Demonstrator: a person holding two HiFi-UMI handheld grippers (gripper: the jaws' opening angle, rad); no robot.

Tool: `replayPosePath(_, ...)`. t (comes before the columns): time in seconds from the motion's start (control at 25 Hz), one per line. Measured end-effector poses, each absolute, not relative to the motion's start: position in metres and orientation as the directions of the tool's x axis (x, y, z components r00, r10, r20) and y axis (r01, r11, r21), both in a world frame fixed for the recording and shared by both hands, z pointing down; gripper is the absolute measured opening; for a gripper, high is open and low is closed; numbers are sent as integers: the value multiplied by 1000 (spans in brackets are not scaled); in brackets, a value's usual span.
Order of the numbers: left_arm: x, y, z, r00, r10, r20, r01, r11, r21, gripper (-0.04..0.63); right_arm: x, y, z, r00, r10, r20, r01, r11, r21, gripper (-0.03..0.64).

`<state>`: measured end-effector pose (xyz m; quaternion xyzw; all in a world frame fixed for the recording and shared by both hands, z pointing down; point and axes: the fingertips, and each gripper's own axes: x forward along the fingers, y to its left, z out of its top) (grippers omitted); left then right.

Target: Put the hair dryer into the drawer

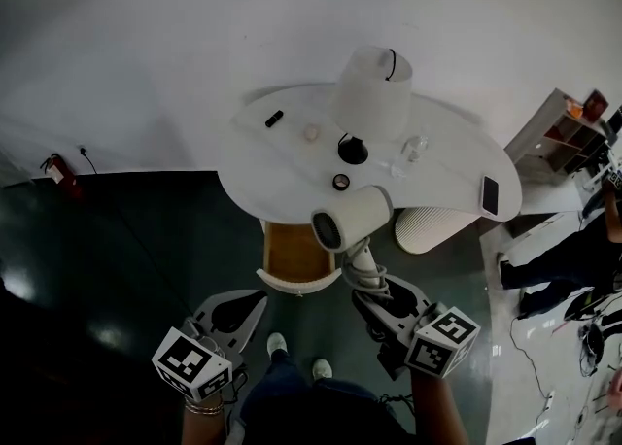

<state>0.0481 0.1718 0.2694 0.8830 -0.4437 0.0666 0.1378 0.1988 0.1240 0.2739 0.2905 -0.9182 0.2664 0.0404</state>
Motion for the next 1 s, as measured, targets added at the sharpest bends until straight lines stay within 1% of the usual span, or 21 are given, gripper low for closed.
replayPosePath(0.32, 22, 151, 277, 661, -705, 259, -751, -628, 204, 15, 171, 113, 284, -789, -548, 279, -611, 651, -450, 210)
replayPosePath(1.0, -31, 118, 297, 709, -653, 268, -705, -667, 242, 15, 129, 101, 315, -729, -564, 389, -685, 592, -426, 210)
